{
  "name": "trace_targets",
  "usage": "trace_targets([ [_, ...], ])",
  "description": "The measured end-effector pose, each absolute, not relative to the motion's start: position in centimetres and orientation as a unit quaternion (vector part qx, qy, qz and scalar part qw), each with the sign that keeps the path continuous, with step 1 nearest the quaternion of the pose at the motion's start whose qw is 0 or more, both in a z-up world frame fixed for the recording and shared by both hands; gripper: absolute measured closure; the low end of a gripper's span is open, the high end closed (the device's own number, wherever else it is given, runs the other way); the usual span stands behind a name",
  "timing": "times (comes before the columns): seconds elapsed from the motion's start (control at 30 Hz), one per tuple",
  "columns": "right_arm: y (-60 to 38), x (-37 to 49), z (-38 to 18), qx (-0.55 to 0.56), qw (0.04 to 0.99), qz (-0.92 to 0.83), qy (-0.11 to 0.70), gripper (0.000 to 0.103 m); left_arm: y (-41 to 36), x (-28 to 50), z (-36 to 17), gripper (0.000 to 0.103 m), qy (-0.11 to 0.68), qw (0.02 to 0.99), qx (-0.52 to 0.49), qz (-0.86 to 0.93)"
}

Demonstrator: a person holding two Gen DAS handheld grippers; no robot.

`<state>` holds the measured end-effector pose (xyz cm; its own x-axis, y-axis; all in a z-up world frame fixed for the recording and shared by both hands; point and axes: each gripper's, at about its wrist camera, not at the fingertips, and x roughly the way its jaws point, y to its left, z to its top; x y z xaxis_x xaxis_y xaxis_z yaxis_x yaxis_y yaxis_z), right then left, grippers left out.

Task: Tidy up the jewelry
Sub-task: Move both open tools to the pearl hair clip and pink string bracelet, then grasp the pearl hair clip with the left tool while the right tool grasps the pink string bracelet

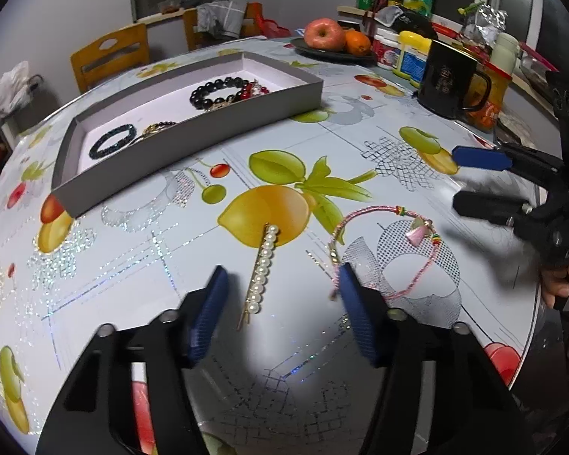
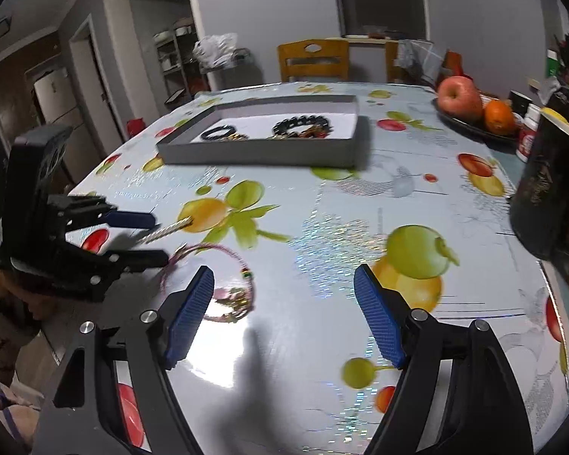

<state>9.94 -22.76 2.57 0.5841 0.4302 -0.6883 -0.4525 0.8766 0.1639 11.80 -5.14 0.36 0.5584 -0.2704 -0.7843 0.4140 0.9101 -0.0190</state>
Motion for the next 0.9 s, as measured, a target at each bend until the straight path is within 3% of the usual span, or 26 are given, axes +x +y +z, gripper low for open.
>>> trace_targets([
  [0.13,-21.6,9.6,2.4,-0.03,0.885,0.257,0.387,0.028,-4.7,12.1,0.5,0.065,0.428,0.88,0.072,-0.192],
  [0.37,-19.7,9.4,2.3,-0.067,0.877,0.258,0.401,0.029,-4.0,12.5,0.6,0.067,0.432,0.877,0.05,-0.202],
  [0.77,-17.6,10.1,0.7,-0.103,0.859,0.257,0.431,0.067,-4.1,12.8,0.5,0.068,0.43,0.882,0.071,-0.177],
  [0.83,-17.6,10.0,0.7,-0.102,0.859,0.262,0.428,0.084,-4.4,12.6,0.5,0.079,0.428,0.882,0.082,-0.179],
  [0.9,-17.7,10.0,0.7,-0.1,0.861,0.263,0.424,0.09,-4.2,12.7,0.5,0.093,0.428,0.883,0.081,-0.177],
])
